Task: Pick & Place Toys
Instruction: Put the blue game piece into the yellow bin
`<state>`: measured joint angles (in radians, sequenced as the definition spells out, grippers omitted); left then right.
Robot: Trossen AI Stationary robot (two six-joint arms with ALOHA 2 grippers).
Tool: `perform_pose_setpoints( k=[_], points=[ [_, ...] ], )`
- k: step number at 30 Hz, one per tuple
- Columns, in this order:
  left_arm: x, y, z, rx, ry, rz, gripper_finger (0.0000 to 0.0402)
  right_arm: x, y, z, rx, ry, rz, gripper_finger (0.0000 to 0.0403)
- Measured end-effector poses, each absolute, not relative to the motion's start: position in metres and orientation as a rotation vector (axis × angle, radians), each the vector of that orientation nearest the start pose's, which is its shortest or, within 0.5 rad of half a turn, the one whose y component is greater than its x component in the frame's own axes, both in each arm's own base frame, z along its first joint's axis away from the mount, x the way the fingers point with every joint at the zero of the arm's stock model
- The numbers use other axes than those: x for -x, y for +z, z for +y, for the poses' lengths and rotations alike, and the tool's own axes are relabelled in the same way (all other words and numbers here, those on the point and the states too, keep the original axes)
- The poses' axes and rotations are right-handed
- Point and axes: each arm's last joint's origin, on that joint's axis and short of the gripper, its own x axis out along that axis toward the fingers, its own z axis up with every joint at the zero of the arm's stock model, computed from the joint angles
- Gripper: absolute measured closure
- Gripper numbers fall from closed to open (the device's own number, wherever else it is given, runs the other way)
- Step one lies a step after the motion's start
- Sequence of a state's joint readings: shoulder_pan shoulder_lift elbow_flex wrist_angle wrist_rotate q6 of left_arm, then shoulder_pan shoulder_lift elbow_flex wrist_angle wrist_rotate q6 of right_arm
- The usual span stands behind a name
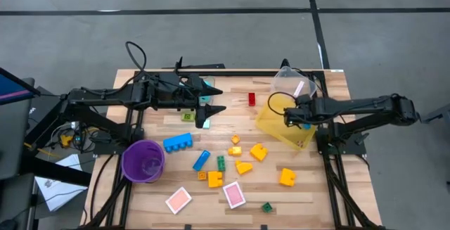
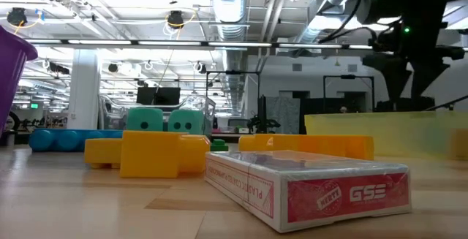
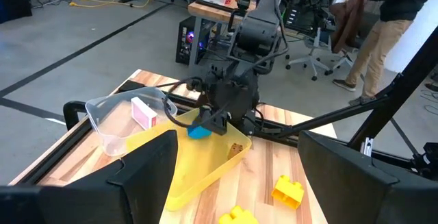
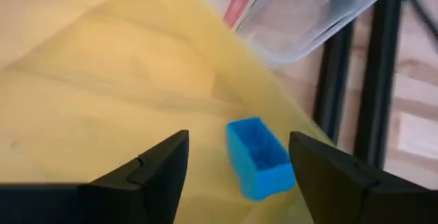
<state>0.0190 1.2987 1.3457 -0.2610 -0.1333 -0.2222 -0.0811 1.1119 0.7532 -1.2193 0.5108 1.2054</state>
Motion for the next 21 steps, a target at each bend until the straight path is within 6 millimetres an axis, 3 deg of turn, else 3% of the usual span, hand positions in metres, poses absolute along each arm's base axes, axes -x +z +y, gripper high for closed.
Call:
perform_pose_setpoints(
  k=[7,15,21],
  points=[
    [-0.285,0.409,0.009,0.209,0.175,0.196,0.0105,-0.157,0.207,-0.018,-0.631,-1.296,1.143,0.0218],
    [-0.285,0.409,0.009,0.208,0.175,0.196,0.0105,-0.174,0.189,-0.008,-0.598,-1.256,1.223,0.0383],
    [-0.285,0.409,0.007,0.211,0.169,0.196,0.0105,-0.177,0.175,-0.005,-0.573,-1.263,1.299,0.0396]
  ],
)
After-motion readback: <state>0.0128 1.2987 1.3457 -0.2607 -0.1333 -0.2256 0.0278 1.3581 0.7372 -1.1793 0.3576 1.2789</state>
